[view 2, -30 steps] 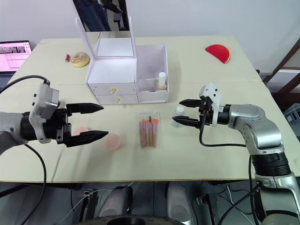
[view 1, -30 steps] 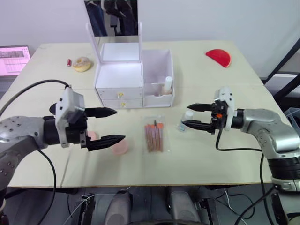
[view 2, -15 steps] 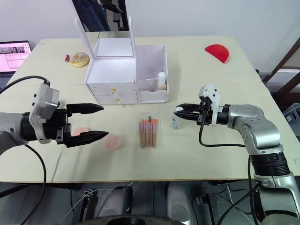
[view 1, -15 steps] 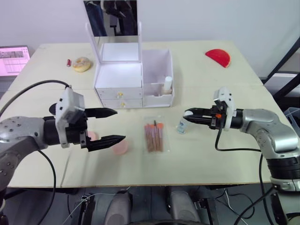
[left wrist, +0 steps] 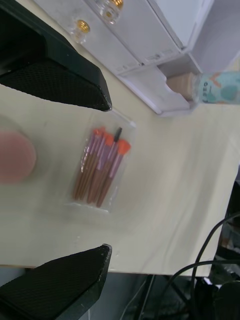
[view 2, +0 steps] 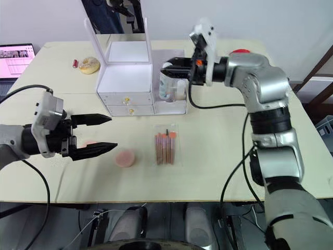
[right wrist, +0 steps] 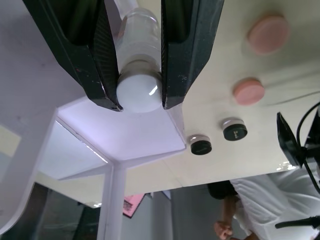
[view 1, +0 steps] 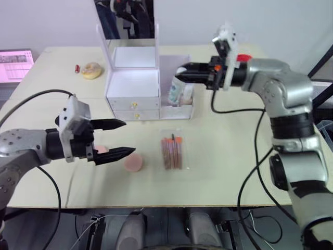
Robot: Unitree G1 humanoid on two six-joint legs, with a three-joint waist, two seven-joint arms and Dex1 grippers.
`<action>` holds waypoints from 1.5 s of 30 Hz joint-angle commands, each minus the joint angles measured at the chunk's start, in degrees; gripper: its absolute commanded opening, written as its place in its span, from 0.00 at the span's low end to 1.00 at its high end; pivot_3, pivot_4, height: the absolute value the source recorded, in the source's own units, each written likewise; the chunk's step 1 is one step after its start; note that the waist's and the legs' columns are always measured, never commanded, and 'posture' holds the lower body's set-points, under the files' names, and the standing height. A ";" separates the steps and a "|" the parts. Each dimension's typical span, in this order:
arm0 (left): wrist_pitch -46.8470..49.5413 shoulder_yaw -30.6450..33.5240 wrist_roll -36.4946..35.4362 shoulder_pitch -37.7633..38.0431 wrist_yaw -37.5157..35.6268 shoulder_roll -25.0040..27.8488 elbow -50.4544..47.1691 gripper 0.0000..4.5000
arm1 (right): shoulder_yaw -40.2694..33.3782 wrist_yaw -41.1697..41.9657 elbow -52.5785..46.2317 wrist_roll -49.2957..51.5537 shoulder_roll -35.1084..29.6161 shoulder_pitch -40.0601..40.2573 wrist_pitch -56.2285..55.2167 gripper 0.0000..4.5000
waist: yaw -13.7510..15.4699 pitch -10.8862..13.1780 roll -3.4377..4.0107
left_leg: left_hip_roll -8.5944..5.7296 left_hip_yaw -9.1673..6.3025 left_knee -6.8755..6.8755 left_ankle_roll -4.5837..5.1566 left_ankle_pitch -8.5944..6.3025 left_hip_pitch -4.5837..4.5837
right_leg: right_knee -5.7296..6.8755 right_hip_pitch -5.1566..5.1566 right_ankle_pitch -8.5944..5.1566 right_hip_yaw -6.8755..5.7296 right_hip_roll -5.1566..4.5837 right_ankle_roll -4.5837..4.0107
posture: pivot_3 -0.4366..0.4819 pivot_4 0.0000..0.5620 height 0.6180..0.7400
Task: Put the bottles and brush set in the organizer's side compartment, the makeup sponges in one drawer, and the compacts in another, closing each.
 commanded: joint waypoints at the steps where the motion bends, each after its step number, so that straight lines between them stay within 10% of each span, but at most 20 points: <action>1: -1.25 1.92 0.69 -0.78 0.40 0.50 -0.17 1.00 | 1.09 1.05 8.40 -4.51 2.46 -5.58 -6.93 0.15 | -0.13 0.00 0.00 | 0.00 0.00 -0.01 0.00 0.00 -0.05 | 0.02 -0.07 0.02 0.00 0.00 0.05 | 0.48 0.27 1.00; 31: 1.15 9.91 -6.69 -4.58 11.45 2.16 -3.48 1.00 | 2.69 1.84 39.44 -23.00 12.79 -9.77 -29.99 0.15 | -1.57 0.01 0.01 | 0.00 -0.04 0.01 -0.02 0.01 -0.12 | 0.13 -0.19 0.13 -0.01 0.01 0.26 | 0.48 0.27 1.00; 39: 0.77 9.48 -6.58 -4.30 11.36 2.14 -3.18 1.00 | 0.58 2.53 37.76 -21.55 12.87 -10.96 -29.60 0.99 | -1.57 0.01 0.02 | 0.00 -0.04 0.00 -0.01 0.01 -0.11 | 0.14 -0.19 0.13 -0.01 0.02 0.26 | 0.48 0.27 1.00; 45: 0.66 9.96 -6.15 -3.46 11.00 2.11 -2.75 1.00 | -2.08 4.87 33.17 -19.68 10.54 -12.81 -26.81 0.99 | -1.56 0.01 0.02 | 0.00 -0.05 0.00 -0.02 0.01 -0.11 | 0.14 -0.19 0.13 -0.01 0.02 0.26 | 0.48 0.27 1.00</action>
